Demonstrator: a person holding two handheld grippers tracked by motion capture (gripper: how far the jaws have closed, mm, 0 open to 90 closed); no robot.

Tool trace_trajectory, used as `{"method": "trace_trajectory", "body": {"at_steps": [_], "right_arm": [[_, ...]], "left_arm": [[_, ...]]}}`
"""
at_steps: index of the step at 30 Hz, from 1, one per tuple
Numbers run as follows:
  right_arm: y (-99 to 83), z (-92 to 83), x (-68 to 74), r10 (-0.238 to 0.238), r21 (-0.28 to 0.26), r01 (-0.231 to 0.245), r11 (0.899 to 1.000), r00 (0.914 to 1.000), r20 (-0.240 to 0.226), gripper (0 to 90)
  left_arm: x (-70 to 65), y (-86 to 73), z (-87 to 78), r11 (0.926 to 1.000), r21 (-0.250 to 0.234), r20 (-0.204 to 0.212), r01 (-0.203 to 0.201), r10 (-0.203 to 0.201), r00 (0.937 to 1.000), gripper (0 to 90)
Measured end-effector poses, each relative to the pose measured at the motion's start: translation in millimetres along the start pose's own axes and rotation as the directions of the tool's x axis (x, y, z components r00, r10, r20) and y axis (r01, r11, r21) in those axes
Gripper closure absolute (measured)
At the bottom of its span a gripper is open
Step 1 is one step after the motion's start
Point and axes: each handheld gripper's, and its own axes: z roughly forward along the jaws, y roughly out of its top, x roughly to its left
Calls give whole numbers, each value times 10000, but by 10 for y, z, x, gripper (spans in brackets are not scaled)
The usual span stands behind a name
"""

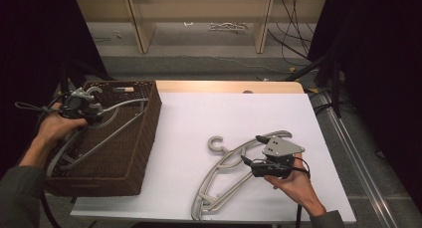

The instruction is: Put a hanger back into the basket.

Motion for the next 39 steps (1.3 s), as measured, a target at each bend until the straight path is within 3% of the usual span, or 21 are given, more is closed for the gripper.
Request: {"method": "trace_trajectory", "body": {"at_steps": [6,15,18,20,22,24,25,27,29,30,31,32,35,37,39], "right_arm": [[0,5,4,-20,45,20,10000,10000,-29,229],[-3,18,14,-16,56,16,10000,10000,-48,230],[-4,12,12,-19,119,20,9999,10000,-86,230],[-4,15,10,9,120,-8,9999,9999,-102,230],[-12,25,17,-18,45,18,10000,10000,-55,230],[-19,30,19,21,104,-20,9999,10000,-90,230],[-19,29,16,43,162,-41,9999,9999,-137,230],[-27,47,23,65,121,-63,9999,9999,-120,230],[-31,52,32,59,96,-57,9999,9999,-134,230],[-30,52,35,59,115,-57,9999,9999,-150,230],[-28,53,36,69,108,-67,9999,9999,-157,230],[-27,55,37,117,69,-116,9999,9998,-156,229],[-31,48,33,132,109,-130,9999,9997,-195,229],[-35,45,29,222,71,-221,9997,9996,-158,228],[-38,42,22,313,-40,-313,9995,9995,-106,227]], "left_arm": [[59,-162,121,9972,561,-23,486,-486,9988,793],[101,-258,170,9954,481,-294,825,-812,9963,793],[113,-297,178,9925,452,-567,1133,-1107,9922,778],[131,-317,155,9871,299,-877,1573,-1542,9841,725],[130,-332,99,9799,-259,-988,1977,-1993,9749,698],[112,-335,31,9732,-493,-1369,2248,-2295,9636,626],[112,-335,31,9732,-493,-1369,2248,-2295,9636,622],[76,-335,-93,9634,-1110,-1321,2439,-2575,9572,583],[67,-330,-125,9611,-1266,-1301,2456,-2615,9564,537],[22,-314,-202,9452,-1761,-1120,2751,-2969,9483,491],[1,-308,-250,9390,-1867,-860,2888,-3084,9474,468],[-8,-307,-283,9413,-1824,-735,2842,-3013,9507,448],[-125,-292,-358,9270,-2205,-297,3034,-3173,9479,382],[-226,-282,-410,9246,-2411,-166,2948,-3077,9514,353],[-373,-261,-440,8927,-2964,453,3394,-3419,9387,334]]}}
